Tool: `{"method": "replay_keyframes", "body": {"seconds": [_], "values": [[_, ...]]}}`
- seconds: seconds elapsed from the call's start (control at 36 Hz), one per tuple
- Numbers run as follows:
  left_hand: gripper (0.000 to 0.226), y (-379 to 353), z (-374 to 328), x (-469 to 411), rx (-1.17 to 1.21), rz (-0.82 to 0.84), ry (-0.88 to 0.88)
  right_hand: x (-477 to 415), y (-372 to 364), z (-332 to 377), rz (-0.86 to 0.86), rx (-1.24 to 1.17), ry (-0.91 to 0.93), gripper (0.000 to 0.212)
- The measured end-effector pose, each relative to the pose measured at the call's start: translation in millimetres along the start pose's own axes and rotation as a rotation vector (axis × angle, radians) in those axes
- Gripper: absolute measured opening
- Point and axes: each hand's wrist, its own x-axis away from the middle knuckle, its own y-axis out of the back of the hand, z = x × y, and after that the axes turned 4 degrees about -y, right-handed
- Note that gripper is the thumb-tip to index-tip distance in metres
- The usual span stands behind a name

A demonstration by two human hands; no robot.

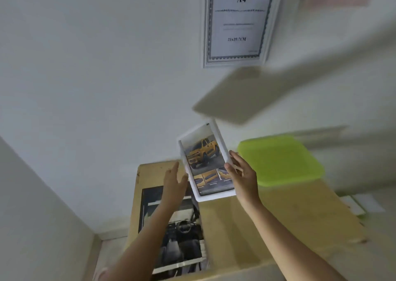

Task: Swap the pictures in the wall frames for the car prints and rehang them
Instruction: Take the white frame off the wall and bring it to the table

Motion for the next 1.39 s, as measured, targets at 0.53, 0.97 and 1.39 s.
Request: {"method": "replay_keyframes", "body": {"seconds": [0.53, 0.97, 1.39], "values": [[0.066, -129.0, -113.8, 61.9, 0.650, -0.155, 0.083, 44.6, 123.8, -39.4, 0.052, 0.748, 0.553, 0.032], [0.057, -58.1, -53.7, 86.4, 0.568, -0.054, 0.008, 41.4, 105.4, -60.5, 0.107, 0.337, -0.053, 0.032], [0.030, -81.1, 17.1, 98.0, 0.512, -0.217, 0.291, 52.5, 114.3, -115.2, 0.139, 0.019, -0.632, 0.031]]}}
